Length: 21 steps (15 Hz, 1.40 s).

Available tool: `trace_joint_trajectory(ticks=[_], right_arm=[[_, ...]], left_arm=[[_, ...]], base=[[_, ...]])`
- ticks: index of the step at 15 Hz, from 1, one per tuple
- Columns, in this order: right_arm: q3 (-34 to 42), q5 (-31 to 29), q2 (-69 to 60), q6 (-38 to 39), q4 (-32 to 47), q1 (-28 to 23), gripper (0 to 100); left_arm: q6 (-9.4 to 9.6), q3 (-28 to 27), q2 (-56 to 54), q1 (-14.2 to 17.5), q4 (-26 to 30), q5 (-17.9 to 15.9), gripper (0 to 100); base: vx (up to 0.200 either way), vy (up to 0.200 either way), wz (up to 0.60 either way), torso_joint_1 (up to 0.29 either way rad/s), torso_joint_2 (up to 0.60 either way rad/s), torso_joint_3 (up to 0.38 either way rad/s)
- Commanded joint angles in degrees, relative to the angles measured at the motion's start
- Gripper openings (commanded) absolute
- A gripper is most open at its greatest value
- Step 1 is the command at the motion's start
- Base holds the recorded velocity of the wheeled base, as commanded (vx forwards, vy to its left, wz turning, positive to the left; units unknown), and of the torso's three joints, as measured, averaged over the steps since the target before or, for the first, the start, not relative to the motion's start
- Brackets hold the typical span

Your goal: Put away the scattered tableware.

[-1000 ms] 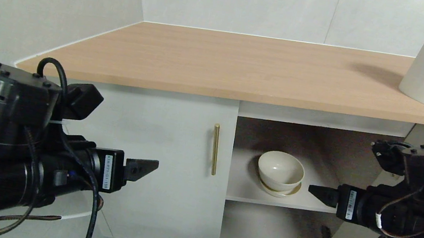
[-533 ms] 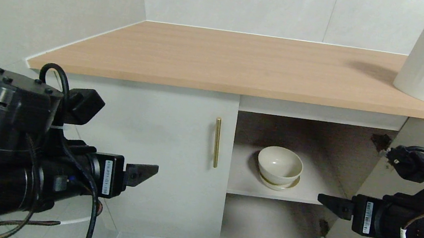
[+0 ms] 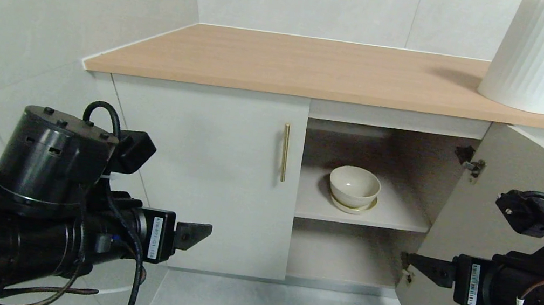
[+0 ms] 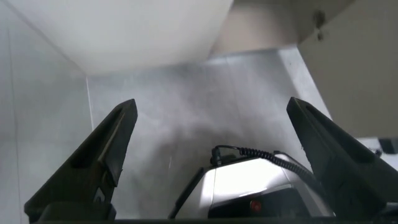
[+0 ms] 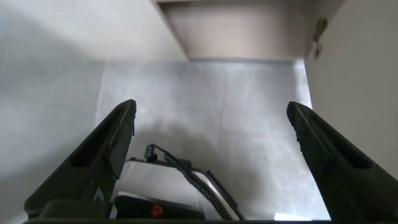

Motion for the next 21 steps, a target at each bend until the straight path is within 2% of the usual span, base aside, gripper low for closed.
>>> trace_joint_trajectory(ticks=[1, 4, 11, 17, 19, 21], right_arm=[[0.36, -0.02, 0.38, -0.08, -0.06, 0.02, 100], [0.53, -0.02, 0.46, -0.44, -0.06, 0.02, 100], [0.8, -0.02, 0.11, -1.58, 0.73, 0.02, 100], [0.09, 0.07, -2.88, -5.36, 9.87, 0.02, 100], [-0.52, 3.23, -4.9, -8.96, 18.05, 0.02, 100], [-1.66, 4.03, -5.86, -10.1, 22.97, 0.11, 100]], left_arm=[[-0.03, -0.01, 0.46, -0.04, -0.01, 0.01, 100], [0.05, 0.17, 0.63, -0.21, -0.01, 0.01, 100], [-0.03, 0.08, 0.81, -0.3, -0.01, 0.1, 100], [0.05, -0.01, 0.81, -0.3, -0.01, 0.19, 100], [0.05, 0.08, 0.9, -0.39, -0.01, 0.19, 100], [0.05, 0.08, 0.9, -0.39, -0.01, 0.19, 100]], base=[[-0.2, 0.0, 0.0, 0.002, 0.0, 0.002], [-0.2, 0.0, 0.0, -0.002, 0.0, 0.002], [0.0, 0.0, 0.0, 0.0, 0.0, 0.0], [0.0, 0.0, 0.0, 0.0, 0.0, 0.0], [0.0, -0.1, 0.0, 0.001, 0.0, 0.001], [0.0, -0.2, 0.0, 0.005, 0.01, 0.007]])
